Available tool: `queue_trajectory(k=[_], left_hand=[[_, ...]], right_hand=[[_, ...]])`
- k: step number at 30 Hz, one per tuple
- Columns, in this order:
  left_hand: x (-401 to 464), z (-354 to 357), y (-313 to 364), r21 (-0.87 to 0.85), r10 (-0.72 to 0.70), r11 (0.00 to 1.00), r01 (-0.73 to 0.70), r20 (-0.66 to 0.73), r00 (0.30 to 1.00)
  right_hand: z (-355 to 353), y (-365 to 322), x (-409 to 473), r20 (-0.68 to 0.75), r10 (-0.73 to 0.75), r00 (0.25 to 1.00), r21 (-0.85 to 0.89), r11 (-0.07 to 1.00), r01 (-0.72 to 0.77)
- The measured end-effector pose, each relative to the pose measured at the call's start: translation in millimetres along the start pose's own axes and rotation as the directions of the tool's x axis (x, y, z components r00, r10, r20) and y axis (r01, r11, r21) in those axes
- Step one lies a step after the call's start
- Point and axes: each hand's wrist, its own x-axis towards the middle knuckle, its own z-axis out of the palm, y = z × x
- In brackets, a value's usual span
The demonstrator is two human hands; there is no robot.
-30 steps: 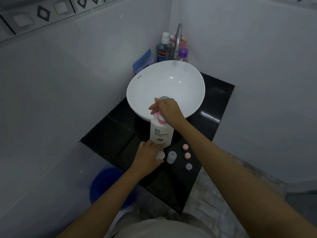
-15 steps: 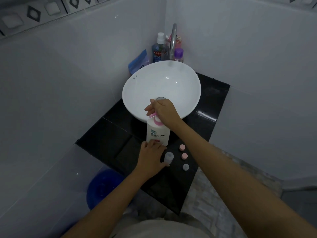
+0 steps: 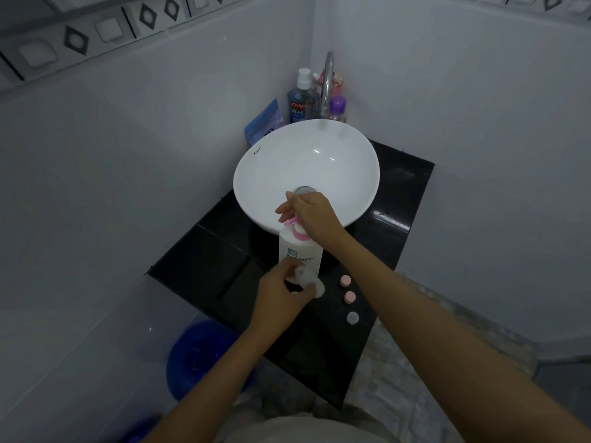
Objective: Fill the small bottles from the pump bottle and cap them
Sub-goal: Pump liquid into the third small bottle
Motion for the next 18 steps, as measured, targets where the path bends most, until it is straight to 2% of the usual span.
queue_trajectory(k=[2,4,7,12,18], left_hand=[[4.6,-18.6,8.8,-0.064,0.004,0.998,-0.011,-0.102,0.995],[12.4,-36.2,20.1,-0.005,0.095,0.995,-0.097,-0.163,0.982],[19.3,-51.7,29.8,0.053,0.179,0.984,-0.171,-0.19,0.965],[18.2,-59.4,34.4,-0.021,0.176,0.982,-0.186,-0.237,0.955],[21.0,-59.7,37.8,-0.043,0.196,0.977,-0.211,-0.22,0.956]], right_hand=[[-0.2,-0.9,0.2,0.006,-0.003,1.0,0.008,1.0,0.003],[-0.4,-1.1,-0.6,0.015,-0.009,1.0,0.006,1.0,0.009],[-1.7,-0.9,-1.3,0.007,-0.033,0.999,-0.016,0.999,0.033],[-1.0,-0.2,-0.6,-0.014,-0.036,0.999,-0.042,0.998,0.036],[1.5,5.1,3.1,-0.03,-0.031,0.999,-0.06,0.998,0.029]])
